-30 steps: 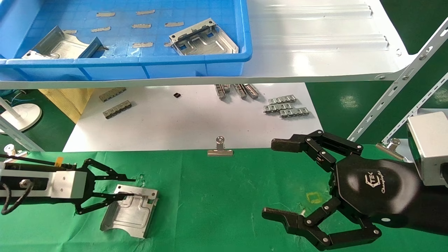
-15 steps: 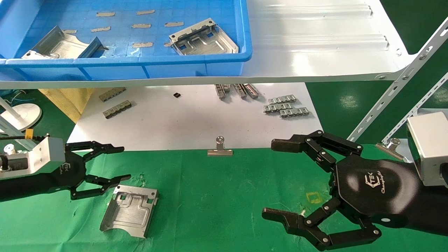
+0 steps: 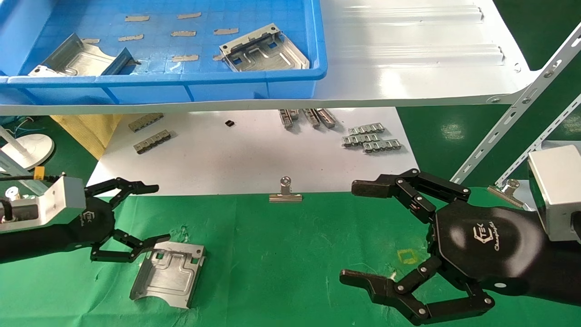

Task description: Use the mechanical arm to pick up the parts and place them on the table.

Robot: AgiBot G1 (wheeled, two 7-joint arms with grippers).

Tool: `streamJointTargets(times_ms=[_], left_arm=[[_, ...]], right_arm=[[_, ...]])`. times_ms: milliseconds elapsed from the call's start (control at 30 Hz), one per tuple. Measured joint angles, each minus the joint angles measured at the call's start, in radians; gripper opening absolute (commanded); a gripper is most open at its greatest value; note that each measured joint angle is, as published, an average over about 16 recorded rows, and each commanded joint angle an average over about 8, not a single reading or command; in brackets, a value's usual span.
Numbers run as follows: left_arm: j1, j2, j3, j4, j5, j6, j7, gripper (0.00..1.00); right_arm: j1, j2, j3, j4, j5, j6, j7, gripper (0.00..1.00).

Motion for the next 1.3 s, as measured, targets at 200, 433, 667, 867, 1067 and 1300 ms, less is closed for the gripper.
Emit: streamJointTargets(times_ms=[200,433,667,867,1067,1300], left_arm=[[0.047,-0.016,-0.057,-0.106,-0.012,-0.009,-0.08,1.0],[0.108,-0.038,-0.131,-0.244,-0.027,-0.021,-0.185,1.0],[0.168,-0.059,-0.205,-0.383,-0.041,-0.032,-0.29,1.0],[0.221,-0.077,-0.269,-0.502,-0.054,-0.042,-0.38,1.0],[0.273,-0.096,-0.333,-0.621,-0.067,-0.052,-0.47,1.0],[0.334,-0.117,-0.407,-0.76,-0.082,-0.064,-0.575,1.0]], right_arm=[[0.0,0.0,0.0,0.0,0.0,0.0,0.0,1.0],[0.0,0.0,0.0,0.0,0.0,0.0,0.0,1.0],[0.0,0.0,0.0,0.0,0.0,0.0,0.0,1.0],[0.0,0.0,0.0,0.0,0.0,0.0,0.0,1.0],[0.0,0.0,0.0,0.0,0.0,0.0,0.0,1.0],[0.0,0.0,0.0,0.0,0.0,0.0,0.0,1.0]])
